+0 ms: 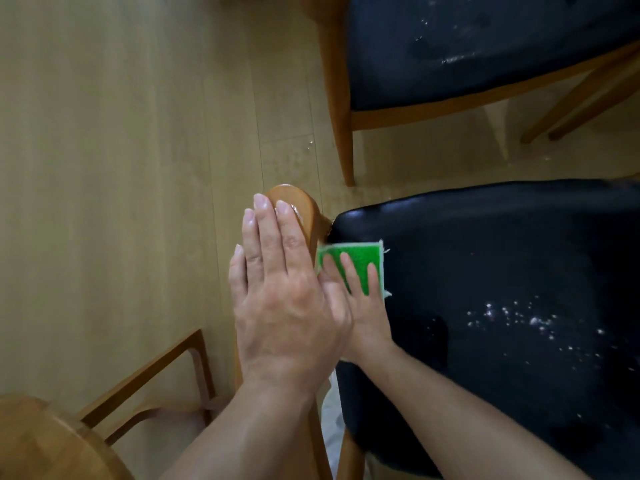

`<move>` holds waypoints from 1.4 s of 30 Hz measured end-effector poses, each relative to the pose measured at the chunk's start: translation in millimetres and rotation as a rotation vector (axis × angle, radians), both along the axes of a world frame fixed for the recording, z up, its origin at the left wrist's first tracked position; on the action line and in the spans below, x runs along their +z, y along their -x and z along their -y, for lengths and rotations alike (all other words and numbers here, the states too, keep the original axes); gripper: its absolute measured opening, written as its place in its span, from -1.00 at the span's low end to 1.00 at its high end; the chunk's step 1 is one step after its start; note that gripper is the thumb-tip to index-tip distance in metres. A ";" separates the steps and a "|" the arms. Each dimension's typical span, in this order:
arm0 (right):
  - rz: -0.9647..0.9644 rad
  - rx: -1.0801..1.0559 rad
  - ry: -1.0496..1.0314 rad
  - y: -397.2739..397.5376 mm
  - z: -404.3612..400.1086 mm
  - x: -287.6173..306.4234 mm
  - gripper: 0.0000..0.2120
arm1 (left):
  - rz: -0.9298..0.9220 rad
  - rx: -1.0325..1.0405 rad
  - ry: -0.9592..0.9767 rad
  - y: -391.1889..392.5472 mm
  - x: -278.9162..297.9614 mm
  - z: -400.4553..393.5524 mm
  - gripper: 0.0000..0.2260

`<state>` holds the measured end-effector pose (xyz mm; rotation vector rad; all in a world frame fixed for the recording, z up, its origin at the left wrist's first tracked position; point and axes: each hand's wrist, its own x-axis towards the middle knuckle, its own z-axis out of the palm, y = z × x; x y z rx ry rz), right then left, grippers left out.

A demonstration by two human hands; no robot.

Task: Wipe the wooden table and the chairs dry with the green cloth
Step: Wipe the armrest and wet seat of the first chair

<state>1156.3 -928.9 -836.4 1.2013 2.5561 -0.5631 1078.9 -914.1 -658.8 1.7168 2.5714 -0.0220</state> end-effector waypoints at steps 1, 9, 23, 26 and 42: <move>0.002 0.028 0.029 -4.8 11.5 -0.1 -0.22 | -0.008 0.000 0.003 0.3 -0.2 0.4 -0.31; -0.039 -0.054 -0.108 -34.0 -64.4 -3.7 -0.23 | 0.031 0.020 -0.006 -3.0 2.7 -1.2 -0.29; 0.024 -0.036 0.023 -81.9 49.7 7.4 -0.08 | 0.060 0.041 -0.024 -2.0 0.9 -1.2 -0.30; 0.033 0.018 0.003 -93.0 29.0 6.2 -0.12 | 0.051 0.042 -0.033 -2.1 0.2 -0.7 -0.30; -0.080 -0.512 -0.019 -82.4 -3.8 16.4 -0.27 | -0.060 -0.234 0.052 -11.7 1.6 3.0 -0.36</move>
